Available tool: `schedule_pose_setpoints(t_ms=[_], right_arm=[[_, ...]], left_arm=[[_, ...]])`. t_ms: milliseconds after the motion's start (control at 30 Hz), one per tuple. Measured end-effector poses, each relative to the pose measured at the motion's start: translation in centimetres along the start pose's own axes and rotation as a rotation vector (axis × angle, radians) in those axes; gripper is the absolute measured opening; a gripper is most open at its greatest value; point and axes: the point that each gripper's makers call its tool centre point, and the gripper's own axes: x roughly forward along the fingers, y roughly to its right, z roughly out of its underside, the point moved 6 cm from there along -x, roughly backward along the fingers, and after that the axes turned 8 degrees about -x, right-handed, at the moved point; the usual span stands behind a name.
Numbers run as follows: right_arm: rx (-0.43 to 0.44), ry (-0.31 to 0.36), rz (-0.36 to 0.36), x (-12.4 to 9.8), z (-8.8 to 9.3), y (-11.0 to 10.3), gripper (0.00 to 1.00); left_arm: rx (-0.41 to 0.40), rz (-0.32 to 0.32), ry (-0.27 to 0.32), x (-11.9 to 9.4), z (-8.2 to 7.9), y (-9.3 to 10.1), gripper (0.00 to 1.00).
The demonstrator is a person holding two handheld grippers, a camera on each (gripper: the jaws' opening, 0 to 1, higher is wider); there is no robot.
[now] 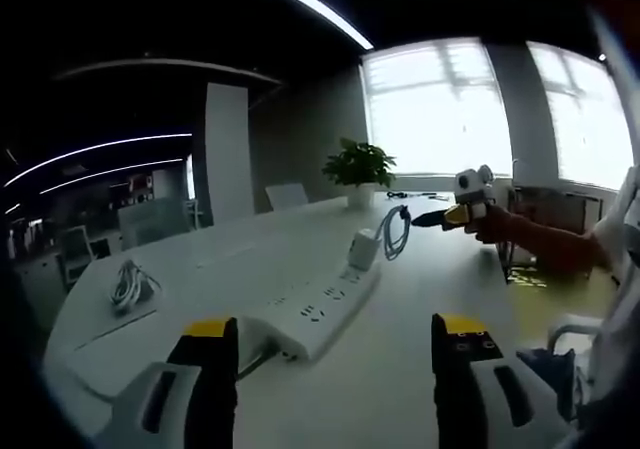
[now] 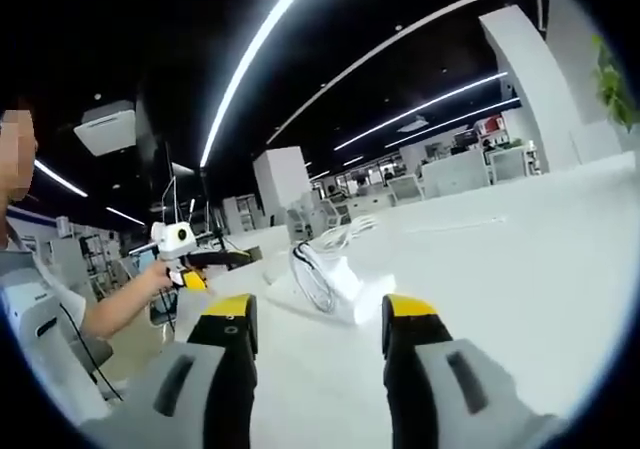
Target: Straighten the power strip on the desk, plug the charger into it
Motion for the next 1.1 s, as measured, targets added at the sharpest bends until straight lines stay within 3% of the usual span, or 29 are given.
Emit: schedule_pose_setpoints(t_ms=[1100], right_arm=[[0.012, -0.016, 0.002, -0.09, 0.89, -0.08, 0.48]], left_arm=[[0.004, -0.009, 0.022, -0.37, 0.23, -0.17, 0.80]])
